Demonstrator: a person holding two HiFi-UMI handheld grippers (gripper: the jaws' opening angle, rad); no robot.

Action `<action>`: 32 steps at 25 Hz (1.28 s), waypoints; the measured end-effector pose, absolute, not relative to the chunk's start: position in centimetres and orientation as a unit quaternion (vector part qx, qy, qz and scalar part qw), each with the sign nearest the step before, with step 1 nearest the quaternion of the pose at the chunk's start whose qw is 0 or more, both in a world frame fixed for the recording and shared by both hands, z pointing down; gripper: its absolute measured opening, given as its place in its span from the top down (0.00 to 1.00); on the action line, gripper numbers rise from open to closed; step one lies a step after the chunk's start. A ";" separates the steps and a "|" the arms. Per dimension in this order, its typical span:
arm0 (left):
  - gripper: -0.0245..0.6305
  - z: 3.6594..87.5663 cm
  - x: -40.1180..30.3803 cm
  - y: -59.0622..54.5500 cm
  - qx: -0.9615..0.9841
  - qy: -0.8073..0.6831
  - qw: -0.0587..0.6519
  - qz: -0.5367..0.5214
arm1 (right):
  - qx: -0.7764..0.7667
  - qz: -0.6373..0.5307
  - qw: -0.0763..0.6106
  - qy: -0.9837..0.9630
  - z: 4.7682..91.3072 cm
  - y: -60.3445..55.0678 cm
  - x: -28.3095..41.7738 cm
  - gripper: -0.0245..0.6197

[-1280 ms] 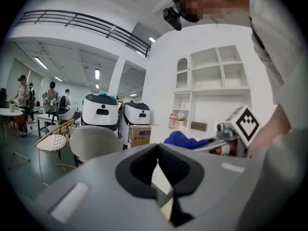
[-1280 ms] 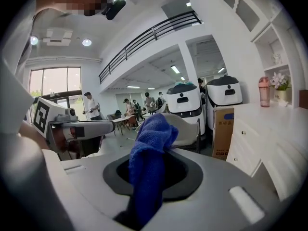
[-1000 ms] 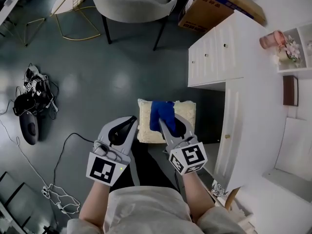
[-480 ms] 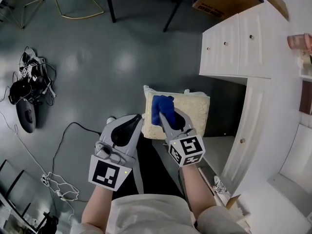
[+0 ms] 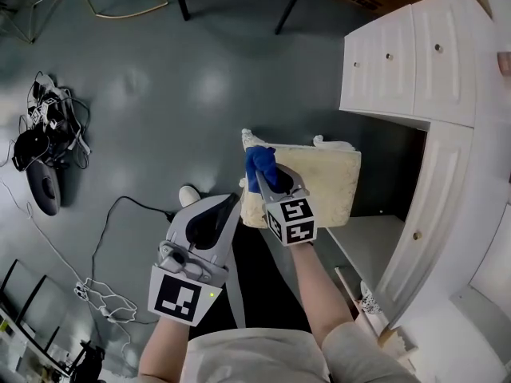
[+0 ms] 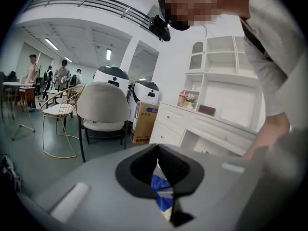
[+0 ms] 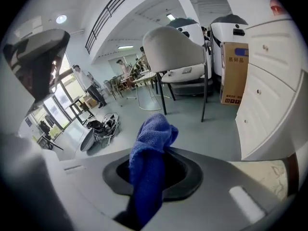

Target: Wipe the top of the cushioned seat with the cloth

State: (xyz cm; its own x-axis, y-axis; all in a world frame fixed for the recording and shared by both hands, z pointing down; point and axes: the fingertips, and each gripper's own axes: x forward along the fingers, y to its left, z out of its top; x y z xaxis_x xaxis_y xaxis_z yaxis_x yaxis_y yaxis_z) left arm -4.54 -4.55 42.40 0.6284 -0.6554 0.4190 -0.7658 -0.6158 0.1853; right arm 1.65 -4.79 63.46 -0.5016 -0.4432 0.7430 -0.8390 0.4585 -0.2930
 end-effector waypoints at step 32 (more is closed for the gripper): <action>0.96 44.0 2.7 -4.7 0.896 -0.365 0.180 0.177 | 0.444 0.301 0.399 -0.744 68.8 -4.2 16.4 0.84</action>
